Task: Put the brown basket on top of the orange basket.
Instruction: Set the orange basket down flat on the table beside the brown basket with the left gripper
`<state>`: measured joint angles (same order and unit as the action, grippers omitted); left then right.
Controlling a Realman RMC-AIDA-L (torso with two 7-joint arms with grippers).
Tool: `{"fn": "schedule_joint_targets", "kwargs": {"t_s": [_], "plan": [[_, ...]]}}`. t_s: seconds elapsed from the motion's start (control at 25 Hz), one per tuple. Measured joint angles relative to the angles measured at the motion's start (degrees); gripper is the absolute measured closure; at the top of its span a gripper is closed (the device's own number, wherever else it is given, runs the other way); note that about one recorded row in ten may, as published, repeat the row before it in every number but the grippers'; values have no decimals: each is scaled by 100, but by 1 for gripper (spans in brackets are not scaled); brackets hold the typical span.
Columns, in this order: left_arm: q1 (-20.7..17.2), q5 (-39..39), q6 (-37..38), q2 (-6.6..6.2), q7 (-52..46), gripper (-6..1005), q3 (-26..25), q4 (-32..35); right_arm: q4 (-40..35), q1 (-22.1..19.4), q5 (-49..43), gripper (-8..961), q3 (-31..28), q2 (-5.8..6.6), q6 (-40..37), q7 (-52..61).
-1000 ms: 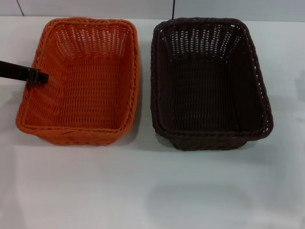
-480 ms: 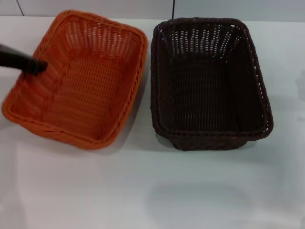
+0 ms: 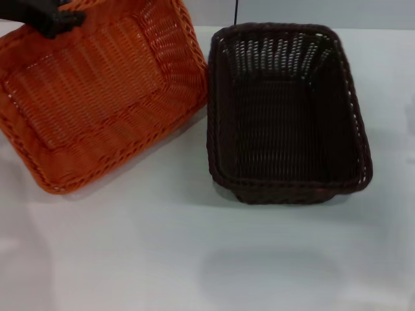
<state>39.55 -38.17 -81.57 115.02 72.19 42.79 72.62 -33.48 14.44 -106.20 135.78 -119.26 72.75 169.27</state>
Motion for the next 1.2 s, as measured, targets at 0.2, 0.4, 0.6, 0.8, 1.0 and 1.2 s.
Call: {"fn": "schedule_joint_targets", "kwargs": {"t_s": [0.2,0.4,0.6,0.8,1.0,1.2], "plan": [[134,-10,-68,61,718,808,97,2,-8,-11,11,152,0,0,14,0],[294,-263,-429,76,1269,809,83,1,-5,-15,41,152,12,-5,14,0],[374,-761,-816,-44,1750,810,48,-3,18,-3,44,152,22,-8,-6,0],[492,-887,-852,-76,1997,811,41,-233,35,51,46,152,21,-9,-45,0],[707,-769,-355,-80,2180,811,49,-972,54,73,47,153,32,-10,-50,0],[847,-554,245,-74,2187,812,114,-1441,80,75,47,153,39,-10,-55,0]]}}
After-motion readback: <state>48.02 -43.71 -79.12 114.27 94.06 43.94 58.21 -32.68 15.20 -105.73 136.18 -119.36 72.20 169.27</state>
